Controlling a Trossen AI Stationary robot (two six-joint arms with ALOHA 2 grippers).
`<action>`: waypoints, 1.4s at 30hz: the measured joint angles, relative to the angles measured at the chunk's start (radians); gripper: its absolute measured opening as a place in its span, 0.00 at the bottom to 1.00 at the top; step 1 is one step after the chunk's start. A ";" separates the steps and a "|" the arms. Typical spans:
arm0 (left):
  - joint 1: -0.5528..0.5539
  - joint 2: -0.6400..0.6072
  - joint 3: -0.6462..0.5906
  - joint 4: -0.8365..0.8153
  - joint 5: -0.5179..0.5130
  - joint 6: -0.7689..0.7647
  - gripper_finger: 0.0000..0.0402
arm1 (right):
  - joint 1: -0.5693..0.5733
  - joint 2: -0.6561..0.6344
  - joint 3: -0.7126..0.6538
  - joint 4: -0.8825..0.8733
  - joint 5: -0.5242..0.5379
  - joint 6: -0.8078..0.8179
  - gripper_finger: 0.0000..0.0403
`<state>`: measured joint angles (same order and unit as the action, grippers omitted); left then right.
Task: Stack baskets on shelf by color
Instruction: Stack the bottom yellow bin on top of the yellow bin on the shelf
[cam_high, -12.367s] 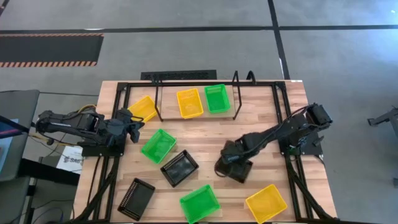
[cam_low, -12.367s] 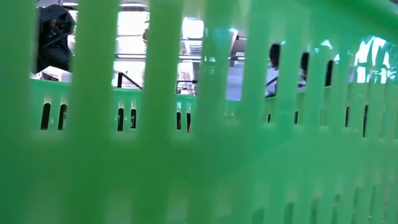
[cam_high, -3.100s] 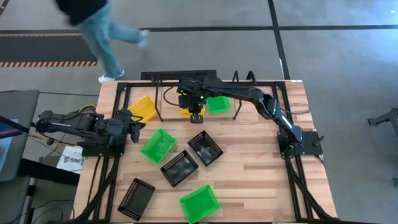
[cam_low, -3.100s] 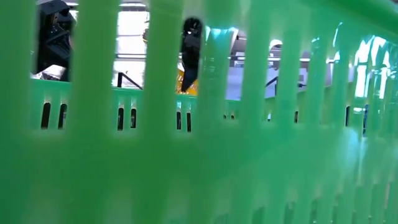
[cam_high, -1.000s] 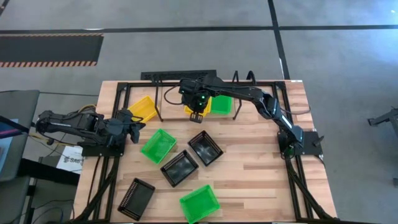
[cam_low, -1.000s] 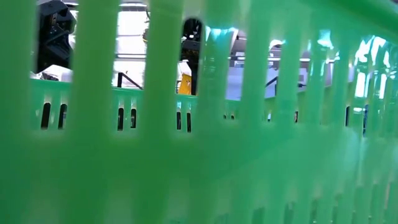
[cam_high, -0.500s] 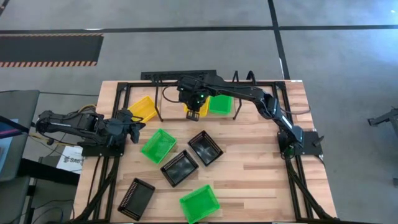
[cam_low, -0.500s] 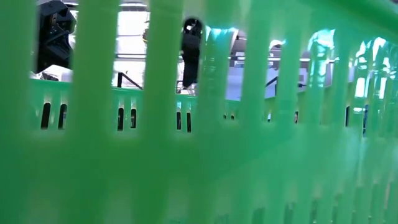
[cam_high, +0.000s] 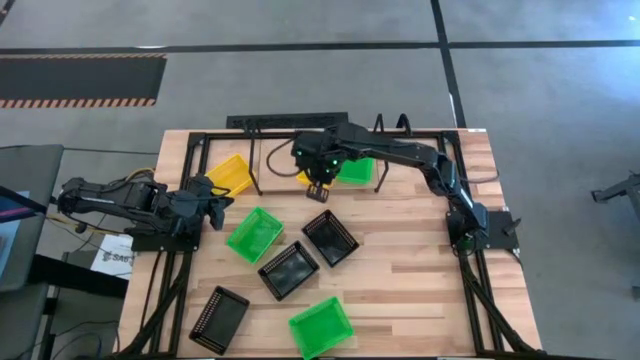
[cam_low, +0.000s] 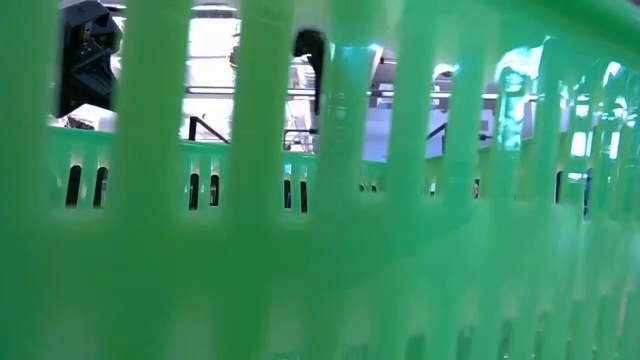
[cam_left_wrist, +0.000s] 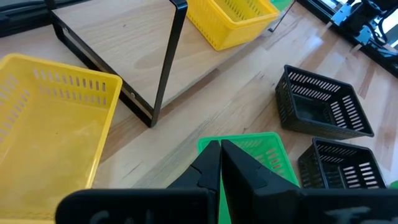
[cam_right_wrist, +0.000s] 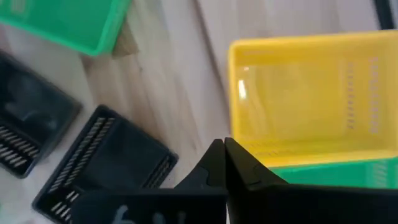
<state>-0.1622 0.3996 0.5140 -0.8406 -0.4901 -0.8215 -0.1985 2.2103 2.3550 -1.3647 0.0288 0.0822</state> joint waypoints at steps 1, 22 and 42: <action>0.000 0.000 0.000 0.000 -0.002 0.000 0.00 | 0.011 0.001 0.000 0.005 0.000 0.000 0.01; 0.000 0.000 0.000 0.000 -0.004 0.007 0.00 | 0.029 0.003 -0.246 0.221 0.027 0.015 0.00; 0.000 0.000 0.000 0.000 -0.004 0.007 0.00 | -0.005 0.003 -0.330 0.184 0.132 -0.039 0.00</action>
<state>-0.1619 0.3996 0.5140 -0.8410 -0.4942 -0.8149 -0.2033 2.2132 2.0254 -1.1805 0.1613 0.0432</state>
